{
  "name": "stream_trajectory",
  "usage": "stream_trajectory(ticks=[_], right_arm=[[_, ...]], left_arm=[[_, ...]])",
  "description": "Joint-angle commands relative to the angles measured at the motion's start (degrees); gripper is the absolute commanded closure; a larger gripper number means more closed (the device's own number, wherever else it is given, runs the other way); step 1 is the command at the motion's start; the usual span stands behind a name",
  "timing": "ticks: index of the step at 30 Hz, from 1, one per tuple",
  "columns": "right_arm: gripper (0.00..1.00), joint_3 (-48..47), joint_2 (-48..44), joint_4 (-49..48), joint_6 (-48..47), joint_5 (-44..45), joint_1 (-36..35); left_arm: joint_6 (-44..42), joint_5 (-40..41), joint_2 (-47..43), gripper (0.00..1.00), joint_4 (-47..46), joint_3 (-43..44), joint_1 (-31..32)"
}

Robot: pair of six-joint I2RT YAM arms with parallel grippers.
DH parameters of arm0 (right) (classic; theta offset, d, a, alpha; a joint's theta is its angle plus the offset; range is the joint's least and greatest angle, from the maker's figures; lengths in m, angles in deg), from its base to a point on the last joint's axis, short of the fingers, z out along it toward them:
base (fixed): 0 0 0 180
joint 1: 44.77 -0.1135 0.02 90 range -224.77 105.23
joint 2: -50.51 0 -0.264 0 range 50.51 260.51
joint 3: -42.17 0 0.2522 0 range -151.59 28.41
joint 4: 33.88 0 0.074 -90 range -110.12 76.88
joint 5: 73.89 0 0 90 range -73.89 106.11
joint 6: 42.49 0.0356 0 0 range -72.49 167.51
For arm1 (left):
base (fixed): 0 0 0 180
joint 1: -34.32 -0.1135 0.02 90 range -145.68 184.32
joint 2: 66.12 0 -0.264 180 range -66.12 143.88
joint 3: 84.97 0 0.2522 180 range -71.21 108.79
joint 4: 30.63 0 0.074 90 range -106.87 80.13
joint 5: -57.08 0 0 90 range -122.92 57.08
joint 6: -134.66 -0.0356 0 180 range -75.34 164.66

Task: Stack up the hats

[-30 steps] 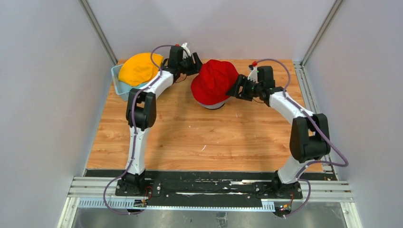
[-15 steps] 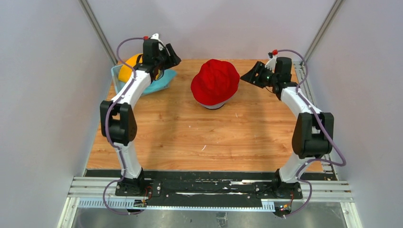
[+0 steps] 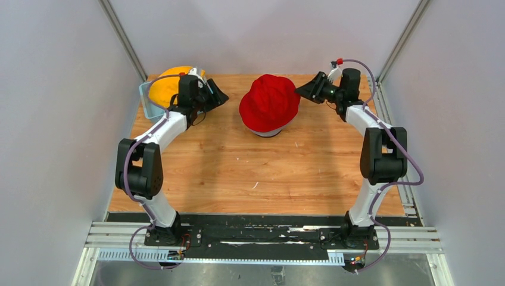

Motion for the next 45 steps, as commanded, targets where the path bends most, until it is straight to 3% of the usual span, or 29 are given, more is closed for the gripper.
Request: stream_trajectory(ticks=[1,7,13,27,30,35,45], right_arm=[[0.55,-0.11,0.46,-5.51,3.04,-3.51,0.39],[0.61,0.5,0.45,-5.92,3.76,-4.26,-0.21],[0.59,0.61,1.16,-4.24,2.88,-4.3,-0.53],[0.57,1.96,4.48,-10.46,7.04,-7.4,-0.62],[0.64,2.2,4.37,-11.01,7.32,-7.63,-0.62],[0.97,2.53,4.4,-13.0,9.0,-8.12,-0.62],[0.99,2.94,4.67,-12.86,8.82,-5.96,-0.2]], left_arm=[[-0.16,-1.08,-2.91,0.39,-3.69,-1.26,0.55],[-0.26,-1.74,-2.6,0.39,-4.62,-2.43,0.91],[-0.44,-2.24,-2.58,0.39,-4.79,-2.43,1.17],[-0.57,-2.56,-2.13,0.39,-4.79,-2.94,1.5],[-0.61,-2.78,-2.03,0.39,-4.98,-3.13,1.56],[0.61,-4.89,-1.04,0.39,-8.01,-4.27,1.65],[12.34,-15.29,3.89,0.39,-27.67,-12.29,1.55]])
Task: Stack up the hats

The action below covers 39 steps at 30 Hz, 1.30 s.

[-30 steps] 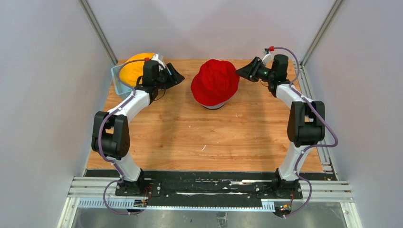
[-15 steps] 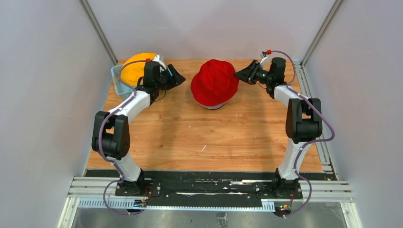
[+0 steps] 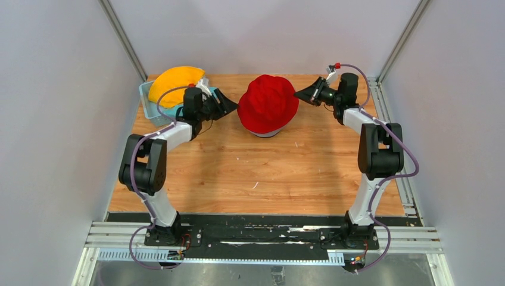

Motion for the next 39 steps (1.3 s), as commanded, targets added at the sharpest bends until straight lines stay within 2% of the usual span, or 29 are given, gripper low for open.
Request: stream_trajectory(ticks=[1,13,20,22,23,28,35,39], right_arm=[[0.99,0.56,1.02,-1.51,0.12,0.38,-0.05],[0.99,0.45,3.35,-1.64,-0.06,0.88,0.15],[0.99,0.08,3.64,-1.59,-0.15,0.76,0.24],[0.99,-0.01,3.8,-1.51,-0.21,0.72,0.24],[1.0,-0.03,3.81,-1.49,-0.24,0.68,0.24],[0.99,0.05,3.91,-1.35,-0.32,0.89,0.33],[1.0,-1.69,5.81,6.58,-5.25,5.09,0.59],[0.99,-2.3,8.66,7.65,-5.84,6.3,0.59]], left_arm=[[7.52,-5.91,2.46,0.39,-13.51,-4.23,0.16],[19.2,-9.25,6.45,0.4,-33.52,-9.74,0.16],[23.16,-11.01,8.89,0.43,-40.62,-10.61,0.16],[23.78,-11.18,9.08,0.48,-41.93,-10.84,0.16],[23.97,-11.28,9.19,0.55,-42.32,-10.87,0.16],[24.46,-11.1,9.31,0.98,-43.25,-10.8,0.16],[22.39,-8.06,11.42,1.0,-36.52,-7.51,-0.58],[23.28,-7.82,15.41,1.0,-35.68,-3.71,-0.98]])
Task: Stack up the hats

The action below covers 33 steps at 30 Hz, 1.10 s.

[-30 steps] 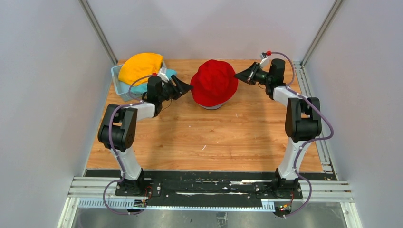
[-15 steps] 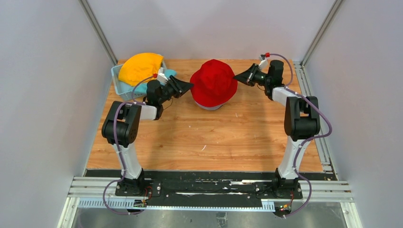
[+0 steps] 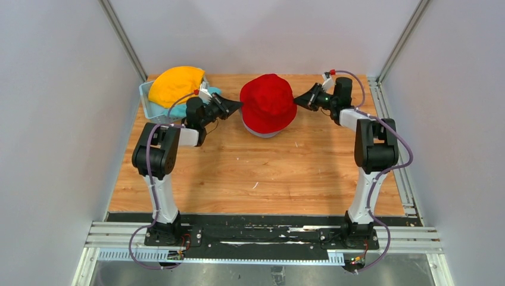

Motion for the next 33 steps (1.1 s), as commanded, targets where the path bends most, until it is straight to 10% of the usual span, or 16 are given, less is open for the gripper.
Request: stream_trajectory(ticks=[1,14,18,23,33], right_arm=[[0.99,-0.84,4.2,4.3,-3.26,3.91,0.53],[0.98,-0.59,1.37,-0.99,-1.22,2.05,0.61],[0.69,-0.66,-1.12,-2.89,0.05,1.67,0.62],[0.55,-0.89,-6.2,2.31,-3.72,4.98,1.15],[0.42,-3.18,-17.51,19.49,-19.32,17.26,1.94]], left_arm=[[-0.24,1.78,4.6,1.0,2.19,4.38,-0.77],[1.32,0.72,5.65,0.98,1.64,6.33,-4.12],[0.55,-0.24,3.95,0.82,4.45,8.17,-4.88],[-6.96,2.09,0.34,0.6,18.02,11.36,-5.72],[-27.42,18.43,-12.53,0.54,49.43,24.31,-6.8]])
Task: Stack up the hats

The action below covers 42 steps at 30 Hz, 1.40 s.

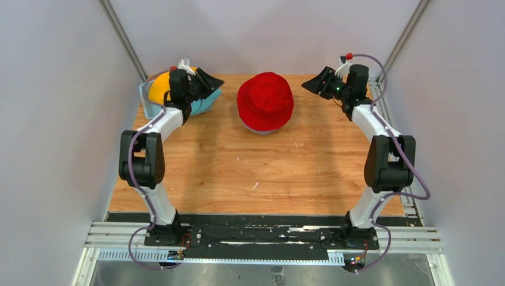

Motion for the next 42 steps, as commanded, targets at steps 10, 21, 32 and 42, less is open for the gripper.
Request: stream_trajectory(ticks=[10,21,32,42], right_arm=[[0.42,-3.76,-7.55,14.58,-14.36,6.84,-0.99],[0.42,-3.55,-5.79,13.98,-13.84,4.66,-1.18],[0.42,-2.97,-6.05,13.75,-13.86,4.66,-1.53],[0.43,-2.89,-6.68,14.05,-14.11,4.99,-1.53]], left_arm=[[-27.54,33.24,-2.52,0.45,44.68,22.25,-0.41],[-33.04,38.26,-6.2,0.43,41.22,9.21,3.68],[-34.99,40.86,-1.89,0.43,37.4,7.86,4.12],[-35.69,40.96,-2.59,1.0,35.26,8.88,4.38]])
